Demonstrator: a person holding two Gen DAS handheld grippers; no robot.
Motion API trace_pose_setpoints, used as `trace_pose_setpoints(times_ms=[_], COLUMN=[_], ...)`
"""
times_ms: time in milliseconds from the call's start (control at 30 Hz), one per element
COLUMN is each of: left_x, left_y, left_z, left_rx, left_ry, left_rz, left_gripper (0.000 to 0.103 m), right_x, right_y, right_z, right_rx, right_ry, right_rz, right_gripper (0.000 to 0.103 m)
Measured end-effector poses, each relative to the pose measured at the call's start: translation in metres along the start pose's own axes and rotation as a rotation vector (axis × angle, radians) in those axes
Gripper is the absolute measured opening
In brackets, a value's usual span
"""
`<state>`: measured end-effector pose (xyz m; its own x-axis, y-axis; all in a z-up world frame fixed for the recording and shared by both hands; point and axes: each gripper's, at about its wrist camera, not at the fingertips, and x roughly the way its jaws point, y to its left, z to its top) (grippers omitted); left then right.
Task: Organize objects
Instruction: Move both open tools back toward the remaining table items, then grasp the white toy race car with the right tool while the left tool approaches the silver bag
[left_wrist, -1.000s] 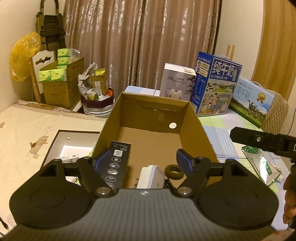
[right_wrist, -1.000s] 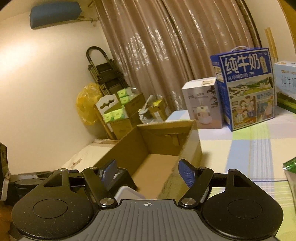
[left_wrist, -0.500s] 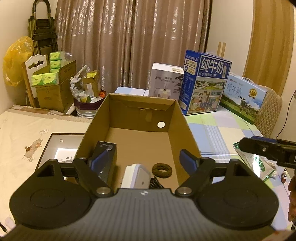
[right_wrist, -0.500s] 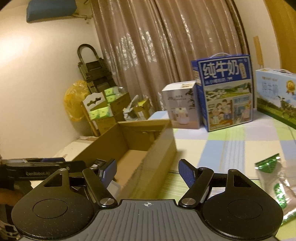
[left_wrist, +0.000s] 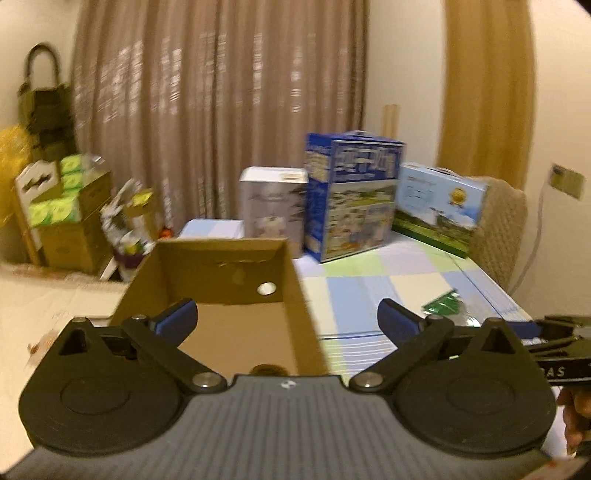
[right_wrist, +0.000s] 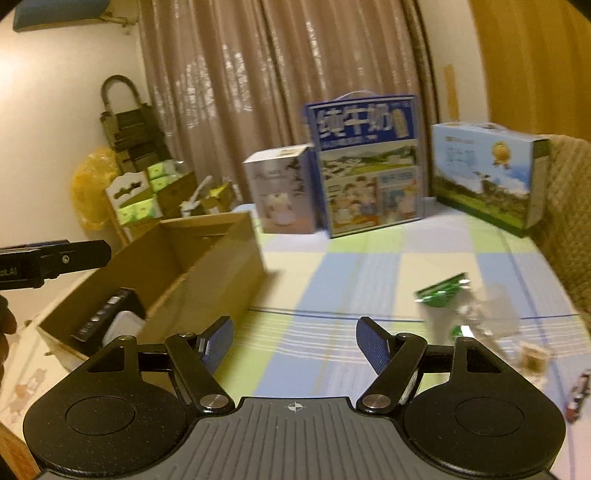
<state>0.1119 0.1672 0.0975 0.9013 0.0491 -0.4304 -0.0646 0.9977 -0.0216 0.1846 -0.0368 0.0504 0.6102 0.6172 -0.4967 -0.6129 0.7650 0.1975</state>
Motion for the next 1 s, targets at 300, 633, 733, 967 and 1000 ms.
trace_pose_setpoints(times_ms=[300,633,733,967,1000], left_x=[0.026,0.070,0.080,0.109,0.113], left_y=[-0.076,-0.132,-0.143,-0.169,-0.174], left_z=[0.005,-0.005,-0.008,-0.014,-0.015], left_rx=[0.089,0.077,0.064,0.061,0.073], left_ry=[0.002,0.141,0.169,0.231,0.238], left_rz=[-0.146,-0.261,-0.280,-0.315,-0.314], left_gripper=[0.102,0.102,0.102,0.102,0.102], right_x=[-0.024,-0.049,-0.056,-0.062,-0.060], right_y=[-0.050,-0.107,-0.120,-0.160,-0.166], right_z=[-0.009,-0.024,-0.028,-0.035,-0.036], right_rx=[0.057,0.147,0.156,0.191,0.201], right_ry=[-0.011,0.000,-0.006,0.022,0.035], right_rz=[-0.105,-0.218,-0.257,-0.380,-0.398], right_gripper=[0.071,0.071,0.071,0.070,0.070])
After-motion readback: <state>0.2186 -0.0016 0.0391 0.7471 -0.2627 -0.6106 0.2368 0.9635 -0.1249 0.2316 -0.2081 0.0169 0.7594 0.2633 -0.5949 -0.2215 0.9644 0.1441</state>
